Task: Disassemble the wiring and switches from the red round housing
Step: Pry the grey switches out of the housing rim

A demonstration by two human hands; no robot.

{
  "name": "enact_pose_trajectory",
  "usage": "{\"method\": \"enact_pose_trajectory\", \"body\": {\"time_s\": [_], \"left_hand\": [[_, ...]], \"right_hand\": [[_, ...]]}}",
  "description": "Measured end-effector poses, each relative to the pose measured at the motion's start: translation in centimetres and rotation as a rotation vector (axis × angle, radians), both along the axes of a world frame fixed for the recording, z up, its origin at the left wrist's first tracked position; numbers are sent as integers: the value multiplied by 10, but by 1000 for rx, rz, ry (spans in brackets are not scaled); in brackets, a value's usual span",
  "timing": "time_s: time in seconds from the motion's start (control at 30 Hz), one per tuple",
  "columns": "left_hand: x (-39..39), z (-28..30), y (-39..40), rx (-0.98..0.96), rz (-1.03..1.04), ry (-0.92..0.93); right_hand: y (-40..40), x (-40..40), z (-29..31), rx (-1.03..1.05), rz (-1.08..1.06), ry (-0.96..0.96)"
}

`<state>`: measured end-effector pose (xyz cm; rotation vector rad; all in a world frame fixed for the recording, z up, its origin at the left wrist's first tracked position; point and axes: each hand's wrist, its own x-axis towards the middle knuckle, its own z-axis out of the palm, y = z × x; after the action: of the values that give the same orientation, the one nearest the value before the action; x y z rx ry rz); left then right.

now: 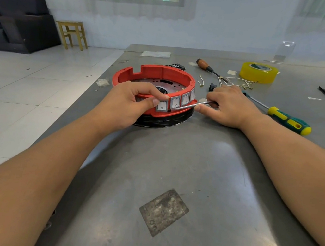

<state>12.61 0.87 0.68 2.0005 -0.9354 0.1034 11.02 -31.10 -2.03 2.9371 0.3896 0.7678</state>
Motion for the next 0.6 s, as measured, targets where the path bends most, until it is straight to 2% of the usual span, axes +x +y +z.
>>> {"method": "enact_pose_trajectory", "body": {"time_s": [0.3,0.6], "left_hand": [[0,-1,2,23,-6,-17],[-3,-12,2,17,50,-164]], "right_hand": [[5,-6,3,-19,-15,-1],[9,-36,2,-5,-110,-24]]}}
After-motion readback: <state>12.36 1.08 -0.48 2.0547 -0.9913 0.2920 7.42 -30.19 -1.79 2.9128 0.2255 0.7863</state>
